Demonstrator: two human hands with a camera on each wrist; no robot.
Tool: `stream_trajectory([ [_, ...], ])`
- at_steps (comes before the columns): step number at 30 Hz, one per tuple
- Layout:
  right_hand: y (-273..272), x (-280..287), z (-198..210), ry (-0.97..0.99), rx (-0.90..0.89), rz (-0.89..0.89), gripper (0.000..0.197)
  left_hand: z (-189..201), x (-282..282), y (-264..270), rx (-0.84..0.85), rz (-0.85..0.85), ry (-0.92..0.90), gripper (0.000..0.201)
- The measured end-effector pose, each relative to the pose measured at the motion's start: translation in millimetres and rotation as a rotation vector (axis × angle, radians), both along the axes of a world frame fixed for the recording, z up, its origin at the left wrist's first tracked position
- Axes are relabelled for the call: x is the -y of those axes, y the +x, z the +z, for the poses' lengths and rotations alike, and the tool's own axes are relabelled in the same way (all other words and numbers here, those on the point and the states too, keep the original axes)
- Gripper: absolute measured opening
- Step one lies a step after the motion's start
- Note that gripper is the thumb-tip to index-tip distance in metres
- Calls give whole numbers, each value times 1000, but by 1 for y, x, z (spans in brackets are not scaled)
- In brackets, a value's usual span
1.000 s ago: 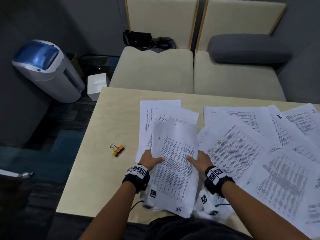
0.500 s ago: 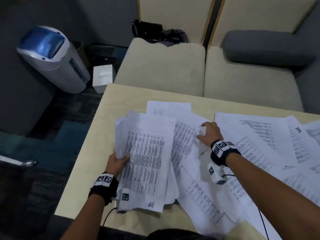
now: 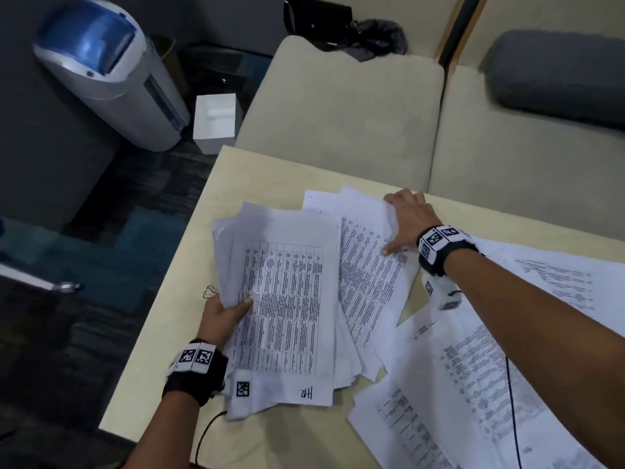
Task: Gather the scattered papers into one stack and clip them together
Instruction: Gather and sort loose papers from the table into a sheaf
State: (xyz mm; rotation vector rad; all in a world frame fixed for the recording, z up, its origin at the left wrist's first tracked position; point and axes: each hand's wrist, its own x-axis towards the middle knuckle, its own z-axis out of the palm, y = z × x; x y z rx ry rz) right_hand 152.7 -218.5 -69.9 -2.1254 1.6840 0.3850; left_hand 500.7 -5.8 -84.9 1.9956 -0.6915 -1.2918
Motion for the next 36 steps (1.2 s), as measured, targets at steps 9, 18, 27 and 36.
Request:
stream_trajectory([
  [9,-14,7,32,17,271,-216,38,10,-3,0,25,26,43,18],
  [18,-99,-51,198,-327,515,-168,22,93,17,31,302,109,-180,12],
  [27,-92,-115,265,-344,805,-266,51,202,19,-84,-189,-211,-465,14],
  [36,-136,-186,169,-39,613,-637,89,140,-48,-194,-602,-342,-69,43],
])
